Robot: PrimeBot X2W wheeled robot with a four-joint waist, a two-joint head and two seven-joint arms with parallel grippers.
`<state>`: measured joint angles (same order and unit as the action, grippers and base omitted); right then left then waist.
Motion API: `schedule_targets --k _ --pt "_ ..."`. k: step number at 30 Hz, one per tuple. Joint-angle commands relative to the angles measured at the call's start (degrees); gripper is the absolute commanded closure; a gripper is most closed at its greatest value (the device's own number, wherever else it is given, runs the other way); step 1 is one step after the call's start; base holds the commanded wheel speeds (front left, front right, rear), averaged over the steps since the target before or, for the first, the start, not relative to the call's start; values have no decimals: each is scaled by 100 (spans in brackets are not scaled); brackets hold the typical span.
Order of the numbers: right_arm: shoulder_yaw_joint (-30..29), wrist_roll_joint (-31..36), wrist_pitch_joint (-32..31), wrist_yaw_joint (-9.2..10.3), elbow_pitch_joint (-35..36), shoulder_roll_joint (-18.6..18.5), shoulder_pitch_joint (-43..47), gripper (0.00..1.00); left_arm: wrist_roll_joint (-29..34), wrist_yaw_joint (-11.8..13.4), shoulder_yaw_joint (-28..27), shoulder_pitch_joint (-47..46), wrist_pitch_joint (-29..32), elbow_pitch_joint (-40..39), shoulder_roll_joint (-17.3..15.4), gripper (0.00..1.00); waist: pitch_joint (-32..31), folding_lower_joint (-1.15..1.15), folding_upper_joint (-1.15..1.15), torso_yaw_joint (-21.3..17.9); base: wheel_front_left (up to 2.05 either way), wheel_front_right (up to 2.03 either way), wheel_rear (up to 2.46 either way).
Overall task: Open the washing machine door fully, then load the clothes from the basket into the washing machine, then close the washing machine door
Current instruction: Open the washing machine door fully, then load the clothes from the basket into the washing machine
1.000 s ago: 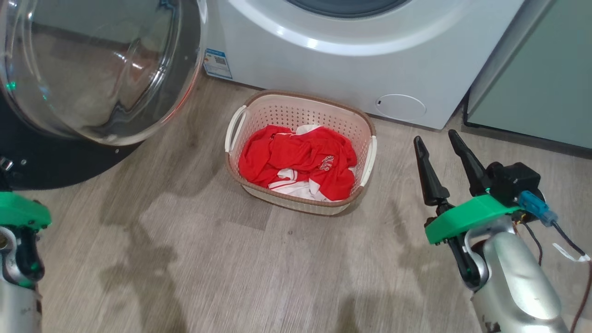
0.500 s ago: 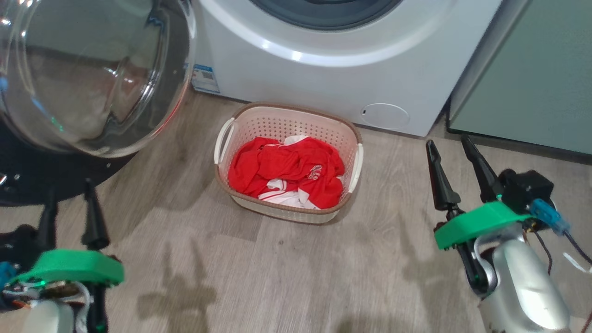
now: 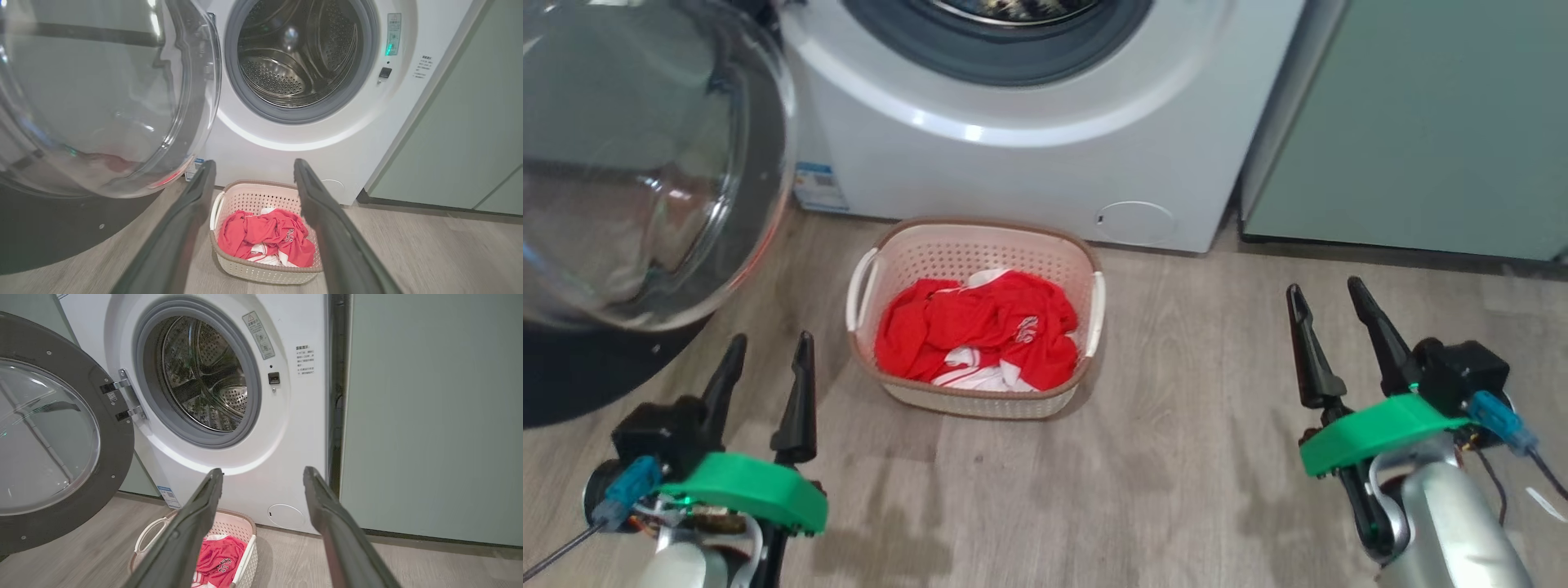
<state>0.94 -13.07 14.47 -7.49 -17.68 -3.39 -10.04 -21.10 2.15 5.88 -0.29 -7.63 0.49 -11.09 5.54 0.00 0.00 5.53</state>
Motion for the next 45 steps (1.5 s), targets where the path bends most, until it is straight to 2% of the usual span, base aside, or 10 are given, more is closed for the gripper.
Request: schedule_targets --k 1,8,15,36,45 --pt "116 41 52 0 212 51 -34 0 63 -20 -158 -164 7 -228 -103 0 -94 0 0 -155 0 0 0" --pt "62 46 42 0 318 51 203 0 151 21 -20 -124 52 -196 -103 0 -233 0 0 -503 0 0 0" --pt "71 32 -12 0 441 51 338 0 158 76 -19 -88 61 -185 -139 0 -287 0 0 -678 0 0 0" --pt "72 -25 -4 0 464 51 282 0 166 165 39 -147 96 -212 -226 0 -238 0 0 -695 0 0 0" --pt "72 -36 7 0 454 51 248 0 120 127 85 -154 94 -230 -268 0 -204 0 0 -687 53 -53 0"
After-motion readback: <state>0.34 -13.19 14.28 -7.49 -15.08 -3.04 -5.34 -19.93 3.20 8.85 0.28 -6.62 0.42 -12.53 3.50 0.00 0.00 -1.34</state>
